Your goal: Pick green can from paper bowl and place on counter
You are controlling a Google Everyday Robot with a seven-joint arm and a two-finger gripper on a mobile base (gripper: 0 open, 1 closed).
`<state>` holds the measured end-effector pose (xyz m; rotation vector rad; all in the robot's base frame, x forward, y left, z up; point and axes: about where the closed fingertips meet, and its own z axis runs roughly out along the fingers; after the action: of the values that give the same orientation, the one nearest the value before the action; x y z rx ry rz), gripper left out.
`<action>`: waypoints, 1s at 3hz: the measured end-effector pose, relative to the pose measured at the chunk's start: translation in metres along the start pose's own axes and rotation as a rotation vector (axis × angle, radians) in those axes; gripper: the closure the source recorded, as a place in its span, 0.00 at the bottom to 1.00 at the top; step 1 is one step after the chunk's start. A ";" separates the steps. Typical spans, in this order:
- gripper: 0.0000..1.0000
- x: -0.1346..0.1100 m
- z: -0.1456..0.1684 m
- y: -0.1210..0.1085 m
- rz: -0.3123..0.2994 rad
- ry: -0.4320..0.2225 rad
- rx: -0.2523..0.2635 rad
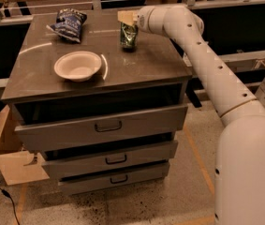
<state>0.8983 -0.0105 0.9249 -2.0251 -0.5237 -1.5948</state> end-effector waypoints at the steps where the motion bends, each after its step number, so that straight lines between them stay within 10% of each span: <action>1: 0.84 -0.001 0.000 -0.001 -0.041 0.012 0.003; 3: 0.30 0.003 -0.001 -0.001 -0.041 0.012 0.003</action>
Offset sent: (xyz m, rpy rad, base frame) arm -0.0176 -0.0087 -0.0001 -0.1203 -0.2233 -0.0068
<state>0.8977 -0.0101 0.9279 -2.0134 -0.5659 -1.6278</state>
